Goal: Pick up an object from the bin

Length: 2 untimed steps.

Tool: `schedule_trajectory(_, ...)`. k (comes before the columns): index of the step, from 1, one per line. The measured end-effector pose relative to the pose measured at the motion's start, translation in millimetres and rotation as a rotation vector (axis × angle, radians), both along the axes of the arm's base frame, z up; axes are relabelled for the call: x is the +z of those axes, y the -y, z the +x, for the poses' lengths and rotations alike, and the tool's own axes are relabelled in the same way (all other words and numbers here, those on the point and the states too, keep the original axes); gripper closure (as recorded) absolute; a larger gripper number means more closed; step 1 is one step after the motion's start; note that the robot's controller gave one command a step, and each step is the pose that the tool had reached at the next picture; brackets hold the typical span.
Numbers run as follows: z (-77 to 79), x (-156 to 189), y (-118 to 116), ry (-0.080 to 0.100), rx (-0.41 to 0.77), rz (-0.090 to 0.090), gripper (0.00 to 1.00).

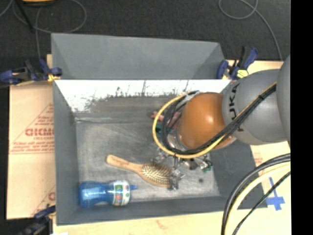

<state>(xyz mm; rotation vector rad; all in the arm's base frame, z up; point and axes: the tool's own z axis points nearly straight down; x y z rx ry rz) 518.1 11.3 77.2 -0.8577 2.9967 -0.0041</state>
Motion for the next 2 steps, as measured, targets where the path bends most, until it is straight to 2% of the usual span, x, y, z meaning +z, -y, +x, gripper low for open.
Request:
schedule_trajectory(1, 0.0, 0, 0, 0.000, 0.001, 0.000, 1.00)
schedule_trajectory(2, 7.7, 181, 70, -0.013, -0.036, -0.006, 1.00)
